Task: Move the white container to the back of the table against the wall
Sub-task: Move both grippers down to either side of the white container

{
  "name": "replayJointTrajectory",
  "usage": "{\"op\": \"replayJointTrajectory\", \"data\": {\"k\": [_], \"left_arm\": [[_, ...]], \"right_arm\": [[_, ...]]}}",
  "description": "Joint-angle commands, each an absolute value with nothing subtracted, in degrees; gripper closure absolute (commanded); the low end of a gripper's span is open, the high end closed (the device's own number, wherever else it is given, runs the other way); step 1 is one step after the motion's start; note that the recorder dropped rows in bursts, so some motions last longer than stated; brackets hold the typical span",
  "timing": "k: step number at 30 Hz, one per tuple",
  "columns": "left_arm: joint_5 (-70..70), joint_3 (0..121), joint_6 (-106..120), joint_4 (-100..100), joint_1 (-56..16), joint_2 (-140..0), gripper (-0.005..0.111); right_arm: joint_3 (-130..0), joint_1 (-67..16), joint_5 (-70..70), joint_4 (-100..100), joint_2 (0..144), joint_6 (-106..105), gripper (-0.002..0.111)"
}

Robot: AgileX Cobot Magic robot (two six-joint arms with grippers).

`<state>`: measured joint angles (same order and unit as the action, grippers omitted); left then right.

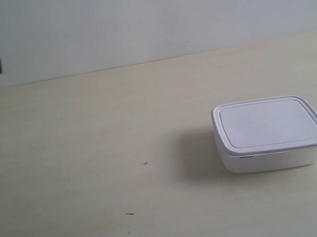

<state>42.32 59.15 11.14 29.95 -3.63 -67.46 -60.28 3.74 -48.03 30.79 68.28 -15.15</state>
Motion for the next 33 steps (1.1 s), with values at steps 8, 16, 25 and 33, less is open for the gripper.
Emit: {"op": "replayJointTrajectory", "data": {"k": [8, 16, 25, 33], "left_arm": [[36.3, 63.4, 5.6, 30.8, -33.7, -84.5, 0.107], [32.4, 68.9, 5.4, 33.8, -45.8, -97.9, 0.107], [32.4, 75.8, 5.4, 36.9, -49.3, -110.9, 0.107], [32.3, 88.0, 4.9, 37.2, -49.3, -124.2, 0.107]], "right_arm": [[-56.5, 4.1, -64.7, 27.8, 77.4, -12.6, 0.108], [-42.0, 4.1, -57.4, 25.1, 77.4, -13.3, 0.108], [-39.5, 4.1, -49.7, 19.0, 78.7, -9.2, 0.108], [-40.0, 4.1, -43.0, 18.0, 87.9, -8.5, 0.108]]}}
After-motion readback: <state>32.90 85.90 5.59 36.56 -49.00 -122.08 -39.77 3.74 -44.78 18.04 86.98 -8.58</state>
